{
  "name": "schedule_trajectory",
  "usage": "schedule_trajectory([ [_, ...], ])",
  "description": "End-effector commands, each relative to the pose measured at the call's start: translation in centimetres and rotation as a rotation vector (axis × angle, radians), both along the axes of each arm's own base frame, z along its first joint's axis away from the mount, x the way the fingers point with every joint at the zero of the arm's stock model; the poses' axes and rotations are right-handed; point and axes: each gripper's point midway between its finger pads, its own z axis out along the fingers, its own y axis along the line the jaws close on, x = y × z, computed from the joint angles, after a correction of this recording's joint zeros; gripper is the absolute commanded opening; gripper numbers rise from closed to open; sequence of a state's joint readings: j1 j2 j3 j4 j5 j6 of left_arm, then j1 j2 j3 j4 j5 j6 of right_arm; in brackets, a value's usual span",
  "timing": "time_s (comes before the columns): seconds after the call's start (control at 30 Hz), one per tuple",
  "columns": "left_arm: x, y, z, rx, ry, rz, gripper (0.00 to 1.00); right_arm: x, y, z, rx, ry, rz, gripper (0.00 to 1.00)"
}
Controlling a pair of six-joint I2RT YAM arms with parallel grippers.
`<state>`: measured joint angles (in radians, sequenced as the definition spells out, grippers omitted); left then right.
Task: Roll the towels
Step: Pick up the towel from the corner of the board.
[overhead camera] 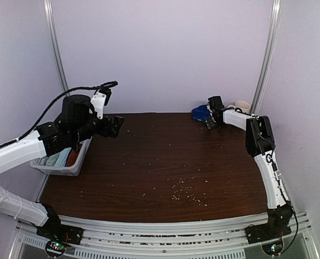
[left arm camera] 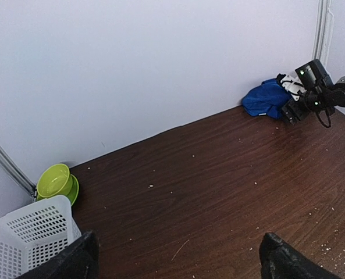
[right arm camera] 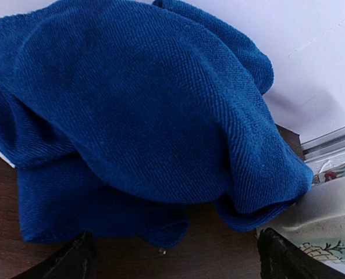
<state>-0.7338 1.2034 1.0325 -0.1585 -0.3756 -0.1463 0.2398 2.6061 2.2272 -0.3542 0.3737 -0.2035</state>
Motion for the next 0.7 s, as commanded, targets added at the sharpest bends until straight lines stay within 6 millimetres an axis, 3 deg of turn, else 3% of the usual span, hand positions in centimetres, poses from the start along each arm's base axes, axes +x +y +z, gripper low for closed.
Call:
schedule_trajectory([
  [0.0, -0.2, -0.1, -0.9, 0.030, -0.001, -0.028, 0.98, 1.8, -0.5, 1.0, -0.096, -0.059, 0.013, 0.95],
  [0.23, -0.3, 0.2, -0.3, 0.036, -0.028, -0.023, 0.98, 2.5, -0.2, -0.6, -0.239, -0.049, 0.079, 0.91],
  [0.33, -0.3, 0.3, -0.3, 0.038, -0.029, -0.019, 0.98, 2.7, 0.6, -1.5, -0.280, -0.039, 0.121, 0.80],
  [0.43, -0.2, 0.3, -0.7, 0.044, -0.025, -0.018, 0.98, 2.7, 1.8, -2.2, -0.328, -0.031, 0.168, 0.52],
  [0.57, -0.1, 0.5, -0.8, 0.051, -0.027, -0.006, 0.98, 2.3, 3.8, -2.6, -0.393, -0.018, 0.218, 0.04],
  [0.67, -0.1, 0.7, -0.6, 0.052, -0.040, 0.000, 0.98, 1.5, 5.9, -1.1, -0.405, -0.029, 0.252, 0.00],
])
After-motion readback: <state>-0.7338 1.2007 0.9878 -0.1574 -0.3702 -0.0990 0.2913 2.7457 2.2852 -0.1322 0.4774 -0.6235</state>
